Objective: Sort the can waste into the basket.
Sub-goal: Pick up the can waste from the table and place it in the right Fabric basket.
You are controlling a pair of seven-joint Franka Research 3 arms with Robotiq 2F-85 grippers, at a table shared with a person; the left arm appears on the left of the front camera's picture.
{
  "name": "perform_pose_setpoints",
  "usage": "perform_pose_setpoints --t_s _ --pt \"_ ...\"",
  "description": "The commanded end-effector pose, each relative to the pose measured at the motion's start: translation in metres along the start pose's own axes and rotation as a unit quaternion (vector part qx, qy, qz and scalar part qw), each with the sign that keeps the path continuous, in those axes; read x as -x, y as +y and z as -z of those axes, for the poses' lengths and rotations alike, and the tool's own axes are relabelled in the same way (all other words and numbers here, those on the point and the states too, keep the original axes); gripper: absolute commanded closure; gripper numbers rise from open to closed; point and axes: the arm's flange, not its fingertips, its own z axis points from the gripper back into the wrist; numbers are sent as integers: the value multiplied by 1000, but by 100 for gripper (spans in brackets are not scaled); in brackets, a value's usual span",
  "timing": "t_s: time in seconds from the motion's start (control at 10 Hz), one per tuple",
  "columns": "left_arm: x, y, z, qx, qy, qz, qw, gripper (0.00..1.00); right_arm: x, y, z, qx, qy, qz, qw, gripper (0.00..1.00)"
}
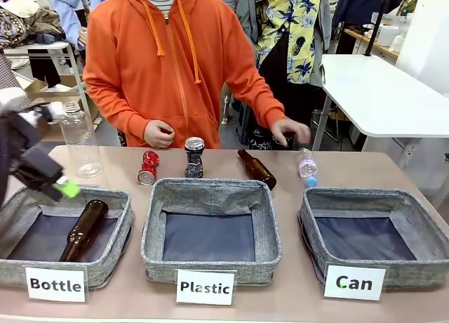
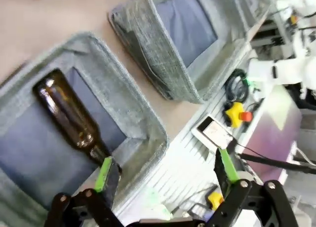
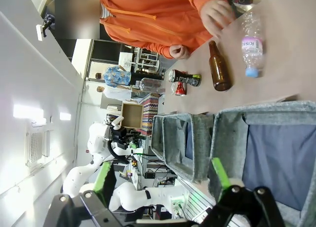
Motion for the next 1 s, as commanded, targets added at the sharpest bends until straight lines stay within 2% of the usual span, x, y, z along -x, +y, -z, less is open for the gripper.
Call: perform_pose_setpoints --t_s 0.0,0.1,0.3,0.5,0.6,0.7,0.8,0.9 --pt "-55 -13 28 -76 38 -9 996 0 -1 0 -2 -3 2 -14 1000 0" --pt "-85 -14 44 -132 11 -49 990 0 -1 0 -2 -3 2 -14 1000 0" --pt "-127 -8 72 -178 13 -76 981 0 -1 0 -2 -3 2 -14 1000 0" --pt "-156 2 93 -212 -48 -101 971 0 -1 0 -2 -3 2 -14 1000 0" --pt "-162 9 108 -239 -60 -122 961 0 -1 0 -2 -3 2 -14 1000 0" --pt "-167 16 120 -266 -92 -142 949 0 -1 0 -2 -3 2 -14 1000 0" --pt "-172 23 126 -289 -132 -146 937 0 -1 0 -2 -3 2 -14 1000 0" --pt "-180 34 128 -288 -166 -127 935 0 -1 0 -2 -3 2 -14 1000 0"
